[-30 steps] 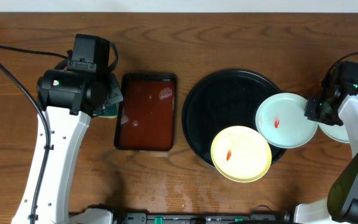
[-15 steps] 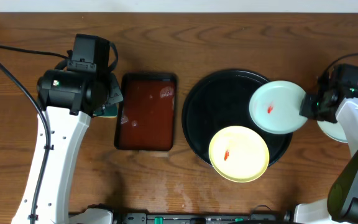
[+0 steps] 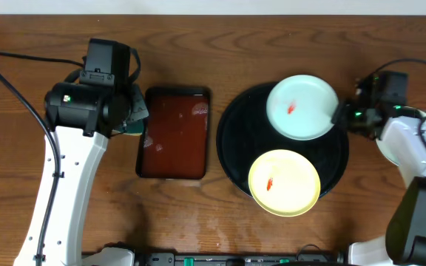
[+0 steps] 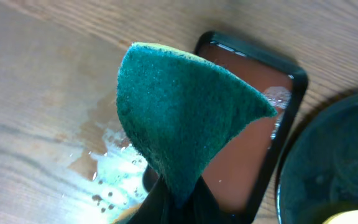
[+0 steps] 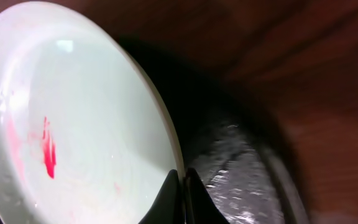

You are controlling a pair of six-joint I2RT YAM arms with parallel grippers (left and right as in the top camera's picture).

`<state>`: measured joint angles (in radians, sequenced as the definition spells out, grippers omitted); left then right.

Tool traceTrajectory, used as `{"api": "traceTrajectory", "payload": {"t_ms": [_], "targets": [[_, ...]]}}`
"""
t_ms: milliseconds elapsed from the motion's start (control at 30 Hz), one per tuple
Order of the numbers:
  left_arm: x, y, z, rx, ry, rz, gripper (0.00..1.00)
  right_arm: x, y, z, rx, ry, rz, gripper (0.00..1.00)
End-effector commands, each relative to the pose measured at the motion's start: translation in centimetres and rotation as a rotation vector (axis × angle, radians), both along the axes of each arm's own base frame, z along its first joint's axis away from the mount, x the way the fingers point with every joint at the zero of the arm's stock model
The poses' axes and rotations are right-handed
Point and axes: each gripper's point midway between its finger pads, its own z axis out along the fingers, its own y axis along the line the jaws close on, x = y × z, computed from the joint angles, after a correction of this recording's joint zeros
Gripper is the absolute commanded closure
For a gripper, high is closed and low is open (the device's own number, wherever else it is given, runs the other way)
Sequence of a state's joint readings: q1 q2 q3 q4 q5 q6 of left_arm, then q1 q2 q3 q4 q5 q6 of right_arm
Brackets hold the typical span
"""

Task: Clean dirty plates on tray and stack at the side
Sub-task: 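Grasp the pale-green plate rim with the right gripper and pull it inward, then move the sponge over the pale-green plate with the left gripper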

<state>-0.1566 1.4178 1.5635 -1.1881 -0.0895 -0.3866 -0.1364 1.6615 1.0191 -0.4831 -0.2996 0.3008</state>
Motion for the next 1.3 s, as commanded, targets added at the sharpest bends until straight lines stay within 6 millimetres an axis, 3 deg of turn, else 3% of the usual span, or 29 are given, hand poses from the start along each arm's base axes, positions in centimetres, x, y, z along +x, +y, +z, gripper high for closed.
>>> {"api": "traceTrajectory", "payload": {"t_ms": [0, 200, 400, 600, 767, 933, 1100, 1267], "targets": [[0.3, -1.4, -0.1, -0.006, -0.006, -0.084, 0.92, -0.5, 2.1, -0.9, 0.004, 0.007, -0.006, 0.99], [2.0, -4.9, -0.2, 0.003, -0.054, -0.211, 0.92, -0.4, 4.6, -1.9, -0.111, -0.014, 0.059, 0.98], [4.5, -9.3, -2.3, -0.001, -0.064, -0.307, 0.93, 0.3, 5.4, -1.9, -0.174, -0.05, 0.075, 0.99], [6.4, -17.2, -3.2, -0.123, -0.137, -0.539, 0.93, 1.3, 5.5, -2.0, -0.177, -0.083, 0.075, 0.99], [6.9, -21.8, -4.2, -0.149, -0.178, -0.626, 0.92, 1.3, 5.4, -3.8, -0.19, -0.053, 0.094, 0.99], [7.0, -24.4, -5.9, -0.152, -0.17, -0.673, 0.92, 1.0, 5.3, -6.2, -0.205, -0.007, 0.123, 0.99], [7.4, -26.5, -7.4, -0.157, -0.176, -0.704, 0.93, 1.2, 5.7, -6.4, -0.185, -0.014, 0.145, 0.99], [8.6, -28.0, -8.9, -0.166, -0.199, -0.715, 0.93, 1.2, 6.8, -6.0, -0.122, -0.025, 0.201, 0.79]]}}
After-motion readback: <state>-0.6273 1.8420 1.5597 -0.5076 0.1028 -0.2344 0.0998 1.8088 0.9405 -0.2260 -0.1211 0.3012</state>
